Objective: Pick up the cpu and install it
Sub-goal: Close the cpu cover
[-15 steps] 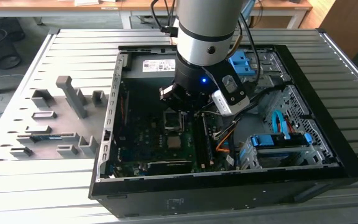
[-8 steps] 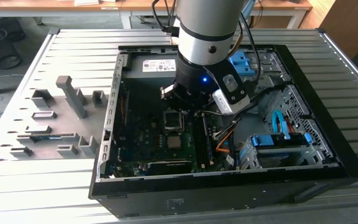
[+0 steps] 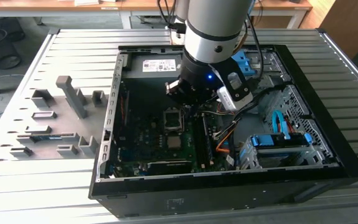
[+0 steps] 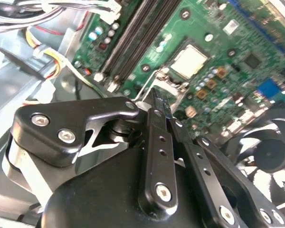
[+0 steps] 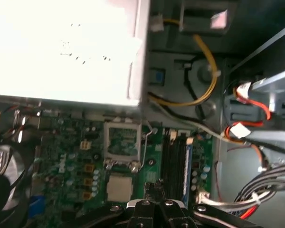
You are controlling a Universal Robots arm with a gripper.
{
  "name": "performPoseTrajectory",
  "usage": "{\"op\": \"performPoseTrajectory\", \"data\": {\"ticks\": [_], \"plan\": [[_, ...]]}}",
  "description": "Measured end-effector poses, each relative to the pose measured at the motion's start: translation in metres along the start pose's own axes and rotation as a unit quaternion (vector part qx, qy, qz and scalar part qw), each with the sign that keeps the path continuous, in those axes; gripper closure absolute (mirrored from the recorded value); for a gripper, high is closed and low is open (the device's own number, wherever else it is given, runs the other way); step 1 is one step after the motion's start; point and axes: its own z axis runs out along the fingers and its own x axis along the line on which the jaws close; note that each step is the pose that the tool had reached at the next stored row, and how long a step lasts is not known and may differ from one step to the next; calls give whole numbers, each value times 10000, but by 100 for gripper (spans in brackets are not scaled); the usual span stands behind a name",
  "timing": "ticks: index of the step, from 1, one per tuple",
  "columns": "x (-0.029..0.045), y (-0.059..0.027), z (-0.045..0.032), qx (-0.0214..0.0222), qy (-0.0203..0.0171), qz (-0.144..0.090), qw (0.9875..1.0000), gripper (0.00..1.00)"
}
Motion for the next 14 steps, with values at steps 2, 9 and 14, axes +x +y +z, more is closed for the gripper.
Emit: {"op": "performPoseTrajectory", "data": {"ticks": [2,9,14], "plan": [[-89,-7,20,-19,22,1,10000,90],[-226,2,120,-34,56,-8,10000,90],[-232,-2,210,-37,58,-25,10000,90]]}}
